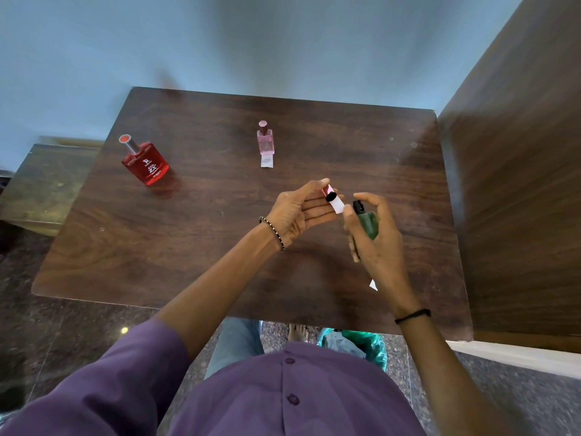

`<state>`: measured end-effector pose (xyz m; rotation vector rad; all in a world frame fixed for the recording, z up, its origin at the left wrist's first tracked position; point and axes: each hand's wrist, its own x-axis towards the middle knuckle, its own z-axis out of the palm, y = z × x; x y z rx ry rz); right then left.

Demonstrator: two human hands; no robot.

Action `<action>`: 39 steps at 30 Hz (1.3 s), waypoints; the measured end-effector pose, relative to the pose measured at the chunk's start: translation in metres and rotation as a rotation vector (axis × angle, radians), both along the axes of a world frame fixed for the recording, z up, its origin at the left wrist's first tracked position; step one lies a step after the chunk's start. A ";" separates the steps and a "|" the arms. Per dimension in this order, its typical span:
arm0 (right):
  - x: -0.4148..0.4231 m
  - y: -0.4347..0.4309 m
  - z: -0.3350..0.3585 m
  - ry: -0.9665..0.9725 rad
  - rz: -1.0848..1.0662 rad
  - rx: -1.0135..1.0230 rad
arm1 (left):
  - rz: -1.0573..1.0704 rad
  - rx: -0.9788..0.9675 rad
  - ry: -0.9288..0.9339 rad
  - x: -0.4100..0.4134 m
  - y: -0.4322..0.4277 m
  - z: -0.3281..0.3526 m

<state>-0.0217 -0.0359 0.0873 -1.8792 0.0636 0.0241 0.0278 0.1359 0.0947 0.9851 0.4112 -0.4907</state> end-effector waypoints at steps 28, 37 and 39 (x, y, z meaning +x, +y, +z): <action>0.020 0.002 0.013 0.696 0.002 0.501 | -0.027 0.046 -0.029 -0.003 -0.005 0.004; 0.018 0.011 0.009 0.765 0.092 0.383 | -0.056 0.064 -0.064 -0.001 -0.003 0.003; 0.019 0.013 0.009 0.751 0.063 0.364 | -0.065 0.068 -0.062 -0.001 -0.003 0.003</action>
